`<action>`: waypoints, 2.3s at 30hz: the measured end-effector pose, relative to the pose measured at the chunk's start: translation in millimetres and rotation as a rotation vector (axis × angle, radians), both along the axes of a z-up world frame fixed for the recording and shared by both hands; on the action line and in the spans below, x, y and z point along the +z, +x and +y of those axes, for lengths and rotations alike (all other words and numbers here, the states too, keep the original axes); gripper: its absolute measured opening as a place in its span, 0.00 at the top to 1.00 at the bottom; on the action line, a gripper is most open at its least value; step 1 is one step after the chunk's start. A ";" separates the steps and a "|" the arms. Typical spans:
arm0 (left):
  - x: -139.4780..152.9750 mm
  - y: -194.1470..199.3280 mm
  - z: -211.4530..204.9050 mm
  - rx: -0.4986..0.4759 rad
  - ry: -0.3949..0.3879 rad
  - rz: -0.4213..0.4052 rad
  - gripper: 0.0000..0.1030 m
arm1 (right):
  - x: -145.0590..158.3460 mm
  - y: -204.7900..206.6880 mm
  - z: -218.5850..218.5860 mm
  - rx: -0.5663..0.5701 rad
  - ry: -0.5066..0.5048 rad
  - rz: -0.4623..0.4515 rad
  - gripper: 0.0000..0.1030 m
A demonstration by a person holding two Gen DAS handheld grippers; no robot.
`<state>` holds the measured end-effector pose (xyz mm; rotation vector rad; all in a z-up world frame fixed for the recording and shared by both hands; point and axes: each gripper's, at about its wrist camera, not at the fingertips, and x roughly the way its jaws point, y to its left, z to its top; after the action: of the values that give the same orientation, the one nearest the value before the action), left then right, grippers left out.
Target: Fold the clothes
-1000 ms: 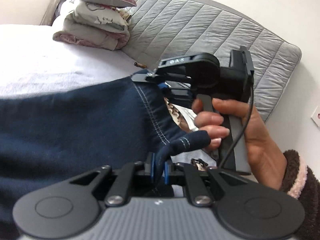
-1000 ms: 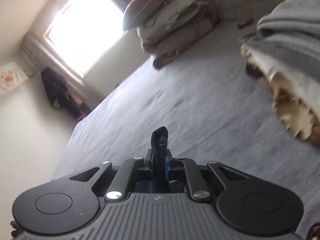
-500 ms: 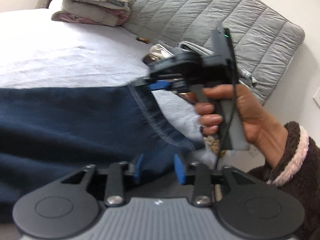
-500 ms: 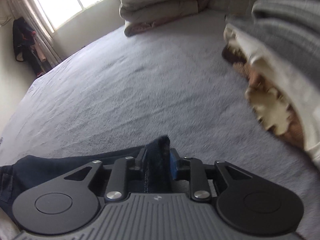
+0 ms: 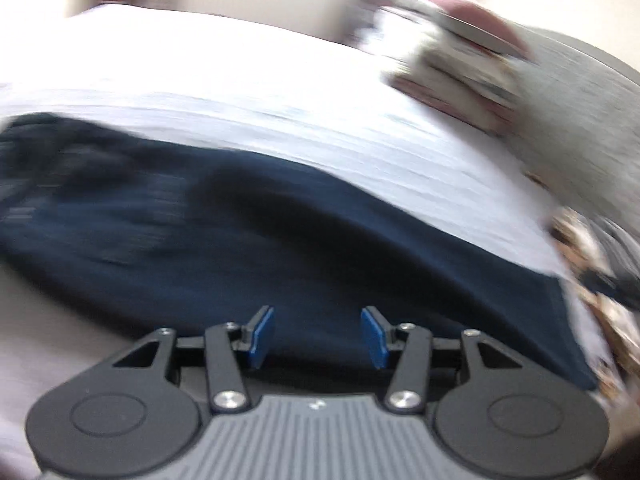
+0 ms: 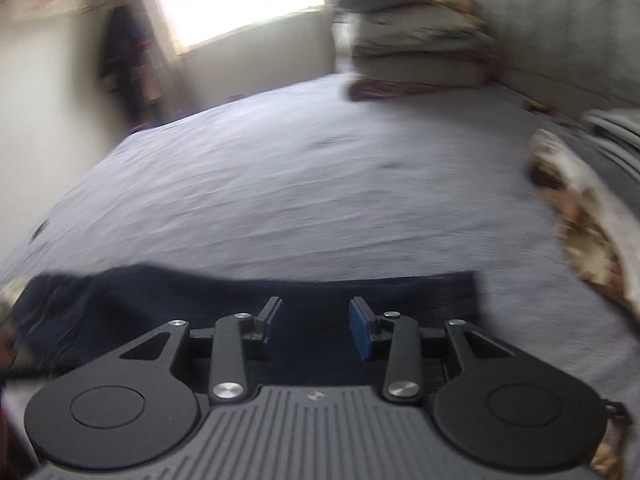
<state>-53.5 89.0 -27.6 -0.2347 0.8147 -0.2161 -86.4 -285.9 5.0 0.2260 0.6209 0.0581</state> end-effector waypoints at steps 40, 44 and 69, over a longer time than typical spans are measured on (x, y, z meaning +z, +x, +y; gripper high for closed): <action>-29.1 53.7 160.6 0.474 0.071 -0.066 0.76 | -72.6 21.1 241.3 0.646 -0.241 -0.100 0.94; -29.0 54.0 169.0 0.492 0.034 -0.059 0.80 | -64.6 19.3 239.4 0.676 -0.183 -0.087 0.95; -29.4 54.0 167.1 0.518 0.055 -0.039 0.79 | -56.5 17.8 230.7 0.747 -0.113 -0.053 0.95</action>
<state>0.5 256.2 -57.0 -0.3791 0.6950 0.2875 -68.6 -55.2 -51.6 -0.1274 0.6259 0.7441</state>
